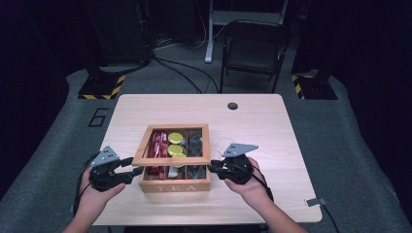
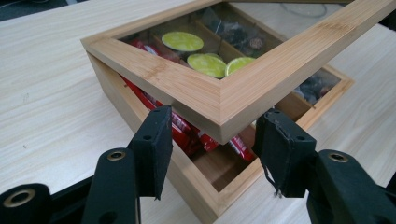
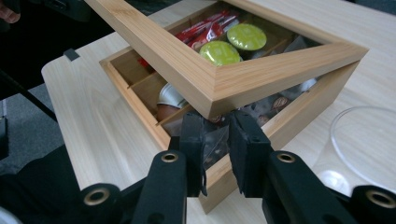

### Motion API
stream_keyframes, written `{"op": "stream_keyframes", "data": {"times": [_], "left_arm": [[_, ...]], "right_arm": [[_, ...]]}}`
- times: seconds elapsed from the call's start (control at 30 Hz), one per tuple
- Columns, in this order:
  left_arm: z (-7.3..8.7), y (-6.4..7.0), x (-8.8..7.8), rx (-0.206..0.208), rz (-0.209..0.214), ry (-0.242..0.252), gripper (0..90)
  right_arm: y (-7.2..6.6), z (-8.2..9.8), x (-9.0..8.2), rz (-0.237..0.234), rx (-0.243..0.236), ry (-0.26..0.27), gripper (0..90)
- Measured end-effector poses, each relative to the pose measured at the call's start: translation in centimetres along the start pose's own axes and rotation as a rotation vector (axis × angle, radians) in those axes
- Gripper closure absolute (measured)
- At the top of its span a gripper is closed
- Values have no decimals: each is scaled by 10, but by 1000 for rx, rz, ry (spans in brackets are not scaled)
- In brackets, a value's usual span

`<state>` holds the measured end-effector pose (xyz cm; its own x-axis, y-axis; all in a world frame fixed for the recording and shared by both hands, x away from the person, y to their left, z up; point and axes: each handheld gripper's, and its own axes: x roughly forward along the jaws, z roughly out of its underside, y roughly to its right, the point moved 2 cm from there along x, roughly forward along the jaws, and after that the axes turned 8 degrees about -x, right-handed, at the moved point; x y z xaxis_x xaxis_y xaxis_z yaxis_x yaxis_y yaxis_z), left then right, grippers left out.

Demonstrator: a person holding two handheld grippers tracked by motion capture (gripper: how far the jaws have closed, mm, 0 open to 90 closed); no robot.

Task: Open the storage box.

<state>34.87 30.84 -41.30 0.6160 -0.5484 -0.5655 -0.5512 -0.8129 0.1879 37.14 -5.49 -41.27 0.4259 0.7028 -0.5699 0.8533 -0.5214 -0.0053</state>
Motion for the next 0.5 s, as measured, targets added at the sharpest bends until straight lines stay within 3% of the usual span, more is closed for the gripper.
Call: {"op": "stream_keyframes", "data": {"times": [0.23, 0.3, 0.5], "left_arm": [[-10, -1, -2, 7, -6, 9, 467], [-13, -2, -3, 7, 1, 4, 467], [-22, -2, -5, 8, -6, 20, 468]], "right_arm": [[5, -8, -2, 21, 2, 22, 695], [6, -12, -3, 30, -10, 29, 648], [8, -21, -4, 51, -27, 50, 615]]}}
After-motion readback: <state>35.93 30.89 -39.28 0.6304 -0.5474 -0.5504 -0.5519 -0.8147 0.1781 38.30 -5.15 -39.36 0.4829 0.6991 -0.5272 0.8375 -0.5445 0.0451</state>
